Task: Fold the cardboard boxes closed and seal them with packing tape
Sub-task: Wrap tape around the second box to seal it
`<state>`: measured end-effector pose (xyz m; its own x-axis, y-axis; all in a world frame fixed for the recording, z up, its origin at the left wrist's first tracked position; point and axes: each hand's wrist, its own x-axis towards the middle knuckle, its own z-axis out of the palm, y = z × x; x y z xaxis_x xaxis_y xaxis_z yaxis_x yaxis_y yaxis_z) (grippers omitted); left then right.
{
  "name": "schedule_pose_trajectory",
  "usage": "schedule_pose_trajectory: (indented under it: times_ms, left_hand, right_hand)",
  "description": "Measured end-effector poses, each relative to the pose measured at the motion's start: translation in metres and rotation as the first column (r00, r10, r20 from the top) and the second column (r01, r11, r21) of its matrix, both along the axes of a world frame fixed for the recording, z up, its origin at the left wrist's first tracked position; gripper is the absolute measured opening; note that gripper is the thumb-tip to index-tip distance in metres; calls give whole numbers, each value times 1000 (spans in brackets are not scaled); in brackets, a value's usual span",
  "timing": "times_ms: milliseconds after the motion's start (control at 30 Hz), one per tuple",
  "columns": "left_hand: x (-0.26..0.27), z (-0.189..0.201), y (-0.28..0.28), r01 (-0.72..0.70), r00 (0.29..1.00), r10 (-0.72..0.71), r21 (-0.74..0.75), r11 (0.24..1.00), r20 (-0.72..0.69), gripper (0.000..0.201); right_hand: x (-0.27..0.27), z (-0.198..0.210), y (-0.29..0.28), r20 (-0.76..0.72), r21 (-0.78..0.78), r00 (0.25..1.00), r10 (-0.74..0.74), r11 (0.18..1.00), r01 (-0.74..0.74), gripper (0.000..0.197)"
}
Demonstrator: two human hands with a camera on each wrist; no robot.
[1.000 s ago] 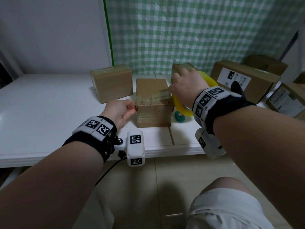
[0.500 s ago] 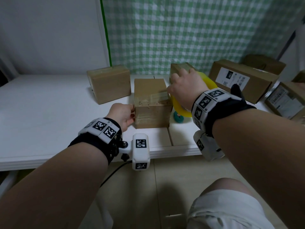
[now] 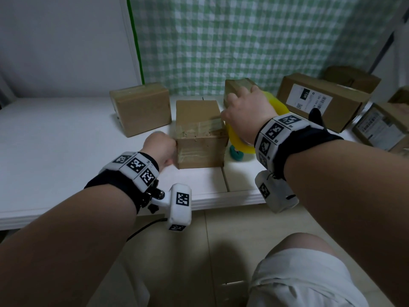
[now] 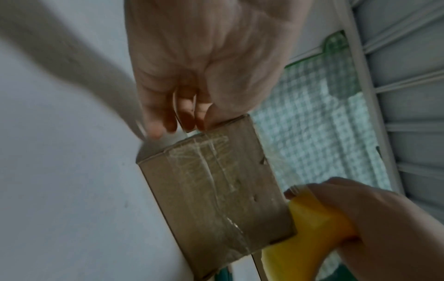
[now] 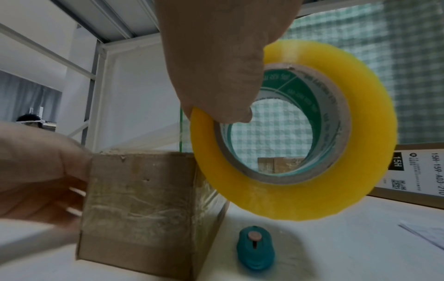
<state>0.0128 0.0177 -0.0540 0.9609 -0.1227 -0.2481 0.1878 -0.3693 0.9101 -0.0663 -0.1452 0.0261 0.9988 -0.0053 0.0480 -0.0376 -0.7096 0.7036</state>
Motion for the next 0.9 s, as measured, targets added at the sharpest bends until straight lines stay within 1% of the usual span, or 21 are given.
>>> schedule_pose_trajectory:
  times_ms: [33,67,100,133,200,233,300,367,533,600,667,700,767,833,900]
  left_hand:
    - [2,0,0,-41,994,37,35,999,103,18]
    - [2,2,0,-91,980,85,29,995,181,20]
    - [1,5,-1,-117,968,115,-3,993,224,22]
    - [3,6,-3,-114,960,120,-37,993,253,21]
    - [1,9,-8,-68,972,81,-66,995,222,28]
    - [-1,10,-10,-27,980,39,-66,997,195,29]
    - [-3,12,-13,55,989,-47,-51,997,142,19]
    - [-4,11,-11,112,988,-109,-24,993,111,18]
    - [-2,11,-8,177,980,-178,17,984,89,29]
    - [-1,12,-8,182,980,-183,11,983,81,24]
    - [2,11,-6,191,976,-194,36,981,96,20]
    - [4,10,-5,187,974,-193,60,980,116,22]
    - [6,9,-1,119,972,-134,86,989,195,25]
    - [6,11,4,18,944,-64,144,989,325,21]
    - [3,14,10,-38,909,-43,187,982,414,18]
  right_hand:
    - [0,0,0,1,2,1000,-1,1000,1,40]
    - [0,0,1,1,3,1000,-5,1000,5,39]
    - [0,0,1,1,6,1000,-10,1000,10,39]
    - [0,0,2,0,9,1000,-15,1000,15,39]
    - [0,-1,4,5,11,1000,-16,1000,16,39]
    - [0,-1,6,9,12,1000,-11,1000,11,38]
    - [0,0,7,12,13,1000,1,1000,-1,37]
    - [-1,2,8,9,14,1000,11,1000,-11,37]
    - [-5,5,8,24,54,999,45,997,-46,35]
    - [-6,7,7,40,80,997,68,994,-71,34]
    - [-8,9,8,67,110,993,96,989,-103,33]
    - [-9,9,9,83,123,990,113,985,-123,32]
    - [-11,11,13,108,150,984,142,976,-157,31]
    - [-13,12,19,121,184,981,152,968,-173,29]
    - [-13,13,26,126,195,980,152,965,-175,24]
